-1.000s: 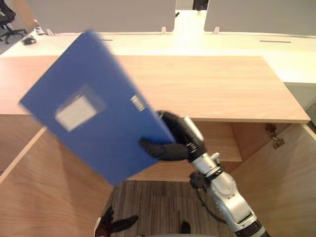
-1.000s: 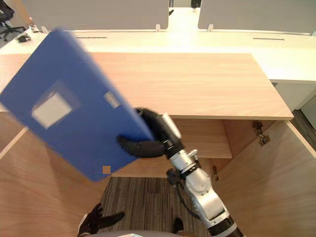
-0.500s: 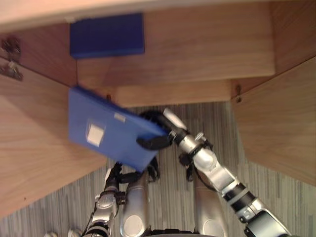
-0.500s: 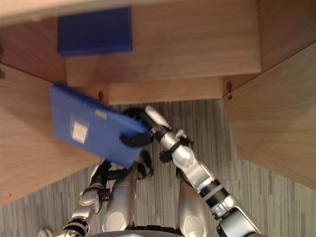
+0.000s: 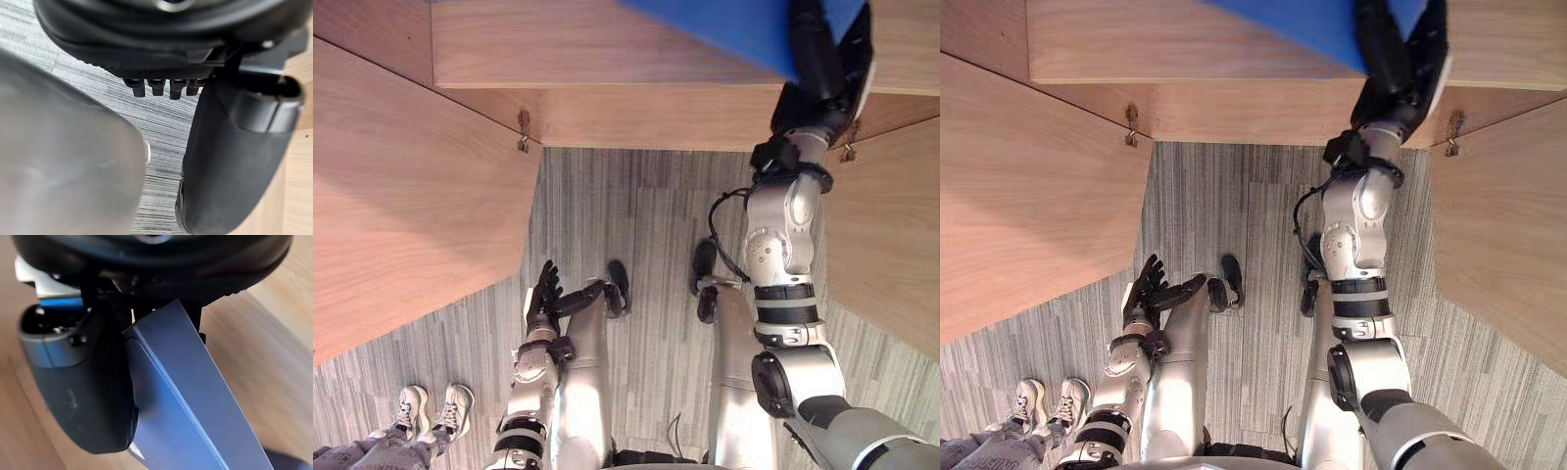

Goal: Walk over to the cabinet, pick up the folder, carry it to the office cabinet, place the folder inside the office cabinet, then close the office cabinet door

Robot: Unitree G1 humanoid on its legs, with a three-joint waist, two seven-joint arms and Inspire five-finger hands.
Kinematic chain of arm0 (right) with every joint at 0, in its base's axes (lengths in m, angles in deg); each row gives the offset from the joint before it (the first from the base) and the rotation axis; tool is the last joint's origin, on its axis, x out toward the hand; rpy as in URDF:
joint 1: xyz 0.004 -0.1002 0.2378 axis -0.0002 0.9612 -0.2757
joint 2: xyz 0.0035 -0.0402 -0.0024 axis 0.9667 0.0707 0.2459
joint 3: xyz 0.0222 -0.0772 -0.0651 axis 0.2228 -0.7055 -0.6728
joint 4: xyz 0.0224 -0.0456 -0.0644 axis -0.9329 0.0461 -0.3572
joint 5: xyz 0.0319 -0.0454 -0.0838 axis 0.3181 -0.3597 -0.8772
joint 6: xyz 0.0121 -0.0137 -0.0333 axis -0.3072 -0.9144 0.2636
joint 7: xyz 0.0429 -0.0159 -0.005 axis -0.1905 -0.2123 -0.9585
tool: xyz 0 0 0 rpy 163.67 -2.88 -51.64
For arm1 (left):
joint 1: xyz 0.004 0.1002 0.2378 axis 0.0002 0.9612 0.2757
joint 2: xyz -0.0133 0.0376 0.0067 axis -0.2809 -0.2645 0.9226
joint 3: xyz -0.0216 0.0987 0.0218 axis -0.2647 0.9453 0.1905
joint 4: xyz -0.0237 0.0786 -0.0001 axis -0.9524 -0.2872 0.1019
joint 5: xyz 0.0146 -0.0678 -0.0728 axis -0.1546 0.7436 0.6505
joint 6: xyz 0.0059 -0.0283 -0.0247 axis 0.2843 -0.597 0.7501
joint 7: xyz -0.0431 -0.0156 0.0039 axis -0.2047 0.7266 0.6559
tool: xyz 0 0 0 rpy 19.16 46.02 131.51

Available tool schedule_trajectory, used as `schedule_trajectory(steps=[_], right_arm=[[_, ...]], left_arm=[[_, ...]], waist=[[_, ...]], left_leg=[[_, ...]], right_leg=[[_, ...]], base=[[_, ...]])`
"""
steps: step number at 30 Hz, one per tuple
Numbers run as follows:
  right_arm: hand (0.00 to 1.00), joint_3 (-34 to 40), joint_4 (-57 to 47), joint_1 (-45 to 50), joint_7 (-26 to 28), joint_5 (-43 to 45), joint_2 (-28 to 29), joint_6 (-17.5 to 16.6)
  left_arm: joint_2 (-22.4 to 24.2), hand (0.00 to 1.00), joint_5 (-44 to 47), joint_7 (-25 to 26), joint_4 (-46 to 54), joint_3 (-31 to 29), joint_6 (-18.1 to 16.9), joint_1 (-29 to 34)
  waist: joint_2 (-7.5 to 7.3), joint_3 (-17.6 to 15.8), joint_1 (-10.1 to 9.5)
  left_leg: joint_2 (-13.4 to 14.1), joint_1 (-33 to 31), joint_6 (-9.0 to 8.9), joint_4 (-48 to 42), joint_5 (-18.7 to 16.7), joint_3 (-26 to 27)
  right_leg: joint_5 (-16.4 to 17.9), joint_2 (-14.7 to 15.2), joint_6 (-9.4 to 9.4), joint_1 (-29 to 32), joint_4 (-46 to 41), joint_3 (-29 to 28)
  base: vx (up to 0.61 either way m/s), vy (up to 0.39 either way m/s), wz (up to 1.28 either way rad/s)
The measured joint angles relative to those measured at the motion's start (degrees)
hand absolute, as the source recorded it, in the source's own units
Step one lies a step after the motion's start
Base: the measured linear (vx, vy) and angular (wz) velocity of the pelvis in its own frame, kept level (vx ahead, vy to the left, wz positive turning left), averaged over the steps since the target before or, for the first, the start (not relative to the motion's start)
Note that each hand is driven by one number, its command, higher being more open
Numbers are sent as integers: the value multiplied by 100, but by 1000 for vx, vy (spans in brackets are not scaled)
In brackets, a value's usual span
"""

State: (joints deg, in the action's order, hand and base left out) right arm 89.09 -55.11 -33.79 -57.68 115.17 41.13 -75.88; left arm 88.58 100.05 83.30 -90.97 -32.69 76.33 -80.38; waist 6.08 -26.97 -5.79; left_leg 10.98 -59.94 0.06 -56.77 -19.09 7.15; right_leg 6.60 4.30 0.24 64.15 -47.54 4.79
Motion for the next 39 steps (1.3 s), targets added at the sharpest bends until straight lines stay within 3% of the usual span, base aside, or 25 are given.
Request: schedule_trajectory(steps=[5,6,9,13,17,21,27,39], right_arm=[[0,578,419,-458,-556,507,222,-84],[100,665,441,-534,-679,549,273,-144],[100,707,441,-638,-797,580,445,-295],[100,695,520,-891,-885,1285,610,-478],[100,488,736,-1055,-859,1449,574,-498],[100,-267,953,-1145,-589,1421,267,-168],[100,-1094,1458,-1395,148,638,-110,548],[100,-1823,2187,-1433,792,-616,-389,1049]], left_arm=[[40,100,106,144,197,225,-84,-2],[52,100,111,197,229,275,-103,-7],[69,100,112,289,288,394,-104,-6],[173,100,112,296,411,502,-125,-7],[209,100,116,292,419,508,-168,-6],[205,100,172,286,394,474,-165,-7],[198,100,215,279,283,410,-110,-31],[48,100,218,263,-361,392,-93,-218]], waist=[[0,0,-103],[0,0,-135],[2,2,-142],[14,11,-151],[18,17,-188],[18,27,-168],[12,61,-121],[-18,105,45]], left_leg=[[-52,-74,-54,-5,24,-170],[-71,-85,-64,2,30,-213],[-112,-84,-100,62,58,-250],[-160,-103,-120,103,118,-303],[-187,-112,-154,181,193,-341],[-164,-112,-174,203,211,-368],[-90,-100,-175,192,209,-372],[-12,310,-173,461,209,-221]], right_leg=[[103,77,-91,11,-113,177],[132,100,-109,11,-142,213],[162,142,-119,10,-154,248],[174,186,-122,9,-153,295],[192,218,-116,9,-135,351],[159,204,-187,5,-121,391],[139,134,-208,-31,-61,407],[63,69,-203,-449,285,429]], base=[[-27,-36,16],[-17,-30,24],[-21,-26,13],[-53,-18,9],[-81,-36,10],[-51,-23,0],[-46,-4,-4],[-43,4,-4]])
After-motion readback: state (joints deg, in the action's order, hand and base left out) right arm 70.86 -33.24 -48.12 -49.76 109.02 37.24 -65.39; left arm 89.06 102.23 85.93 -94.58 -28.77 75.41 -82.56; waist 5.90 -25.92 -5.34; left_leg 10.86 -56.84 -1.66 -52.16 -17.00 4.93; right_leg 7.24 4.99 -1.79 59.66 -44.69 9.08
